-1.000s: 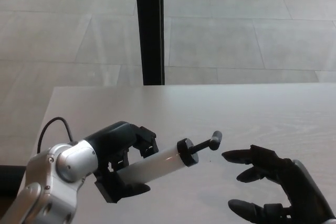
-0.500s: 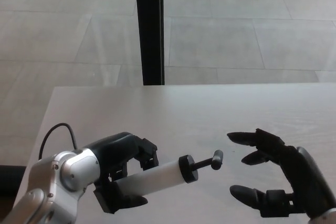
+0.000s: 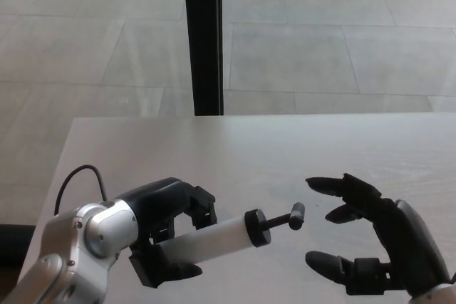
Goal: The robot uses its left hand to lift the air pump kept on the middle of the desk and use the right hand to pull out the handle
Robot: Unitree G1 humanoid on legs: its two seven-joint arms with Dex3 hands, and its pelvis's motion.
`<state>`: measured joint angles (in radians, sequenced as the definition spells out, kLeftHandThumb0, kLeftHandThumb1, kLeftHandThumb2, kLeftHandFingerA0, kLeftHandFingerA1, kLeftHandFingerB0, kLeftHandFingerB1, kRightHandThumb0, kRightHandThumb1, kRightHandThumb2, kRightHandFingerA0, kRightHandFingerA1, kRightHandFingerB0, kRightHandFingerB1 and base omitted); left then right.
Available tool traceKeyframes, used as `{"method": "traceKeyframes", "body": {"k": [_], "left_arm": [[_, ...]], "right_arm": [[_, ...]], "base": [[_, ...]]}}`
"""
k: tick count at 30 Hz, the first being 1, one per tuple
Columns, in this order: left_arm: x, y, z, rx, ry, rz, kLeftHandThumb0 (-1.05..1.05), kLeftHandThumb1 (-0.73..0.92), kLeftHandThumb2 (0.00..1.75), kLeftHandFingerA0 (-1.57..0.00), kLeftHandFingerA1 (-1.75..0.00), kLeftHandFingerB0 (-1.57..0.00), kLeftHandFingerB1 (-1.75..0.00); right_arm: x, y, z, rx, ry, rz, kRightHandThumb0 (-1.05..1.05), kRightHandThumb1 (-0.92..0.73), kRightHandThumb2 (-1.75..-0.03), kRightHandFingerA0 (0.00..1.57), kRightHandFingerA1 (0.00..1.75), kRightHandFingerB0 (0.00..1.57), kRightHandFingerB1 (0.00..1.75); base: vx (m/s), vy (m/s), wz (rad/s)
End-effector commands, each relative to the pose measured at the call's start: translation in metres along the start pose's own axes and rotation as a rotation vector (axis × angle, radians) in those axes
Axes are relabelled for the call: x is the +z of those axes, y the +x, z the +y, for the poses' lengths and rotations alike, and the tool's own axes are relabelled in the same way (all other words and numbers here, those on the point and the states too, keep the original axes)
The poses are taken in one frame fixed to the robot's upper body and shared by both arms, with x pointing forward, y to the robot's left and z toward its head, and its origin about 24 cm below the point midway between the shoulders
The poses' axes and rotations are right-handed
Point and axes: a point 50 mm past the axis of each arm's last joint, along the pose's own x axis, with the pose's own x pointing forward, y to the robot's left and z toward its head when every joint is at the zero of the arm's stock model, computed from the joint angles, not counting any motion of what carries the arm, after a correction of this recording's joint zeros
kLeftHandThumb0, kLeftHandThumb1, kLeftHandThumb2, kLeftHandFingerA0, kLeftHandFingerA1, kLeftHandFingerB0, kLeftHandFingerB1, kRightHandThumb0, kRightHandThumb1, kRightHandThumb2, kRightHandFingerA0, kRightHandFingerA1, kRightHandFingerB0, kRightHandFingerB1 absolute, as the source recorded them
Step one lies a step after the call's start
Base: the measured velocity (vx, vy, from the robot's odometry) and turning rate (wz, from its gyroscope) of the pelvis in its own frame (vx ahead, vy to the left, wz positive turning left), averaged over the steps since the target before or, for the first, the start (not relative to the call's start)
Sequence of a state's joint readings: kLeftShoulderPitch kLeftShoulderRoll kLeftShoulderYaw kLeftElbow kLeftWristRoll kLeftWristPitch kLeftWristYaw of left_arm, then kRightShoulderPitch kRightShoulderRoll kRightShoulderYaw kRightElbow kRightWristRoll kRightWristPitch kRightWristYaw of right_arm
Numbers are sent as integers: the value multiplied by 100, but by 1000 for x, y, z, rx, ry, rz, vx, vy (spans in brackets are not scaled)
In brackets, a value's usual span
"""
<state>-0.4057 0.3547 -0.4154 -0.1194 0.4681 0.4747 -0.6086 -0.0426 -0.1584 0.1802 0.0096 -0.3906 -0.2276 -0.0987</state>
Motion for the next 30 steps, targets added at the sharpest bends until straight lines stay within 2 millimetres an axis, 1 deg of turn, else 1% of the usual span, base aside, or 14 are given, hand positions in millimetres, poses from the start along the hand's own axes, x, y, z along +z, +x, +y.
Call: {"method": "traceKeyframes", "body": {"k": [1,3,4,7,11,13,14,17,18,20,23,25,26,30], "left_arm": [[5,1,6,27,30,-10,-23,39,139,-88,-175,-76,-164],[6,1,6,28,28,-13,-21,41,136,-89,-175,-77,-164],[7,1,6,33,29,-15,-22,41,130,-86,-175,-79,-159],[8,3,3,39,34,-13,-22,40,133,-84,-175,-77,-157],[8,4,2,36,58,-11,-22,40,130,-81,-175,-75,-156],[8,4,-1,26,67,19,-19,43,116,-77,-175,-72,-149],[8,5,-2,19,67,28,-19,43,120,-77,-175,-73,-150],[6,6,-5,9,70,31,-19,39,123,-79,-175,-74,-152],[6,7,-6,2,75,35,-20,38,128,-79,-175,-74,-149],[5,7,-8,0,80,41,-20,41,127,-82,-175,-75,-151],[4,8,-9,-10,84,46,-21,40,134,-84,-175,-77,-152],[2,8,-11,-13,87,48,-21,40,133,-84,-175,-78,-153],[1,7,-11,-17,89,65,-22,39,134,-80,-175,-74,-150],[0,6,-12,-18,95,73,-21,40,134,-80,-175,-73,-151]], "right_arm": [[-5,-7,10,37,-55,3,-35,-52,-56,53,101,49,43],[-5,-8,13,51,-60,8,-37,-56,-57,50,101,48,44],[-4,-8,15,57,-67,1,-36,-58,-57,50,101,48,45],[-1,-7,16,49,-75,-26,-35,-58,-57,50,105,49,45],[1,-6,15,39,-90,-42,-33,-61,-58,51,100,49,45],[3,-5,12,23,-99,-62,-31,-64,-59,55,98,51,44],[3,-4,10,15,-105,-70,-31,-64,-59,56,100,51,44],[4,-2,7,-5,-119,-82,-31,-65,-58,55,101,50,46],[4,-1,4,-16,-127,-91,-30,-66,-60,56,102,50,49],[5,1,1,-29,-124,-93,-30,-68,-60,58,101,51,48],[5,2,-2,-52,-122,-88,-29,-67,-60,62,98,50,47],[6,2,-1,-60,-120,-87,-28,-66,-59,63,96,51,47],[5,3,-2,-71,-115,-85,-27,-64,-60,63,97,51,48],[5,3,-5,-88,-115,-78,-26,-62,-61,63,96,51,49]], "base": [[0,0,0],[0,0,0],[0,0,0],[0,0,0],[0,0,0],[0,0,0],[0,0,0],[0,0,0],[0,0,0],[0,0,0],[0,0,0],[0,0,0],[0,0,0],[0,0,0]]}}
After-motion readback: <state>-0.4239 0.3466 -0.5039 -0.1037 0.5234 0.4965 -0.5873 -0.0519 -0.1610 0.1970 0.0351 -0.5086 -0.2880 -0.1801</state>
